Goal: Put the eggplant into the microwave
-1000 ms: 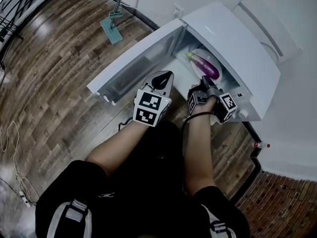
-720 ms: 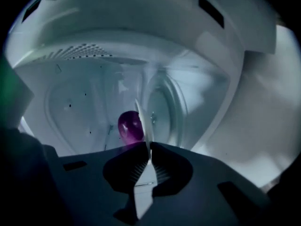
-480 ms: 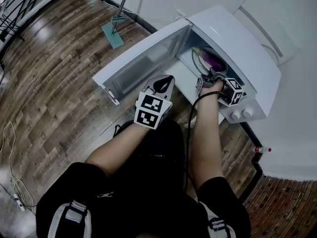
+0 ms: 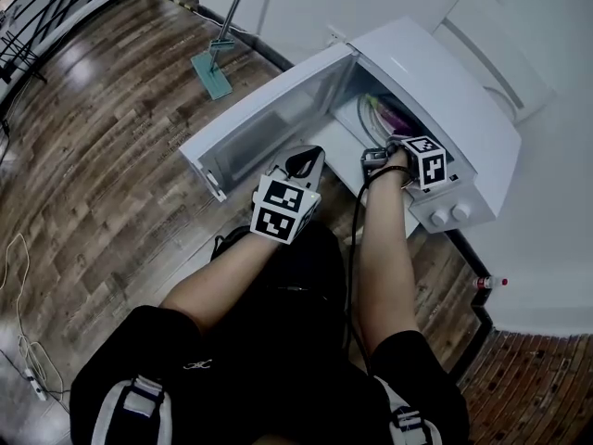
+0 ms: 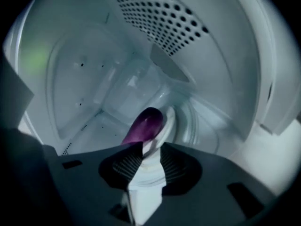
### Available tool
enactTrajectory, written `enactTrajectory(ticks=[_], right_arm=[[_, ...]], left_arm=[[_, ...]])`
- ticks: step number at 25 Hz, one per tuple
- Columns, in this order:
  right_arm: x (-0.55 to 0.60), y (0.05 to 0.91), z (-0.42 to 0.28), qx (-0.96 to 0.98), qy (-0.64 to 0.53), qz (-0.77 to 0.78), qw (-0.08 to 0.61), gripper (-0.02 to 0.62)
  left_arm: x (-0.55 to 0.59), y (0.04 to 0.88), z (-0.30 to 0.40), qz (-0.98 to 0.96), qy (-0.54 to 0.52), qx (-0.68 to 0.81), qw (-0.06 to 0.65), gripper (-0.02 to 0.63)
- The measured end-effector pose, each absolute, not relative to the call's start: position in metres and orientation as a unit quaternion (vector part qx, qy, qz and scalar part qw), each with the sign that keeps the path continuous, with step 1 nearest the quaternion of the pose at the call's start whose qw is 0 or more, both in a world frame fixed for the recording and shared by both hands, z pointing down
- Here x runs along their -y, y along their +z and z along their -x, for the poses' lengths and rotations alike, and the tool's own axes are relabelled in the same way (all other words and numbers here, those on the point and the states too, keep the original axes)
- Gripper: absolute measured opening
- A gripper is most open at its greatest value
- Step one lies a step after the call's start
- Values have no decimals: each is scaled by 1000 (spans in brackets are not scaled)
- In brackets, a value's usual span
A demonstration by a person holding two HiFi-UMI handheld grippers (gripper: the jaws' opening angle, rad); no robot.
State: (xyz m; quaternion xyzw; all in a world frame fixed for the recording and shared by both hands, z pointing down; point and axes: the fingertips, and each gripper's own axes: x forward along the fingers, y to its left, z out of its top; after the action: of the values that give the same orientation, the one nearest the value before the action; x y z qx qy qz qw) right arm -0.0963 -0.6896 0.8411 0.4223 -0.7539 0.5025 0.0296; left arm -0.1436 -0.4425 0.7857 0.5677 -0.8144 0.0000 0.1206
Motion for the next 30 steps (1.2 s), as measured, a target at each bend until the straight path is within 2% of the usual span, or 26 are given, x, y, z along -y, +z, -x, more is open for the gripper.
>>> enactTrajectory(ticks=[8,12,17,18,19,20,21,24,30], right_arm=[[693,839,81,812,278,-491,148,234],[692,836,77,818,232,-499,167,287],[682,823,71,839,191,-488,144,291],[678,821,69,845,189,-482,134,288],[674,818,66,850,185,-477,123,241],[669,815,63,856,176,-473,112,82],[664,810,60,864,163,-465,98,20],[641,795,61,901,119,-414,56,14],[598,770,61,934,17,-356,18,12]], left_arm=[[451,787,137,-574,-4,809,125,-3],[454,787,131,-576,-1,808,125,-3],[455,787,130,-572,0,811,123,-3],[455,787,131,-570,-1,812,123,-3],[455,786,132,-569,-2,813,123,-3],[455,785,133,-567,-1,814,122,-3],[456,783,134,-567,0,815,120,-3],[461,777,136,-569,4,814,113,-3],[490,782,134,-599,28,794,97,-3]])
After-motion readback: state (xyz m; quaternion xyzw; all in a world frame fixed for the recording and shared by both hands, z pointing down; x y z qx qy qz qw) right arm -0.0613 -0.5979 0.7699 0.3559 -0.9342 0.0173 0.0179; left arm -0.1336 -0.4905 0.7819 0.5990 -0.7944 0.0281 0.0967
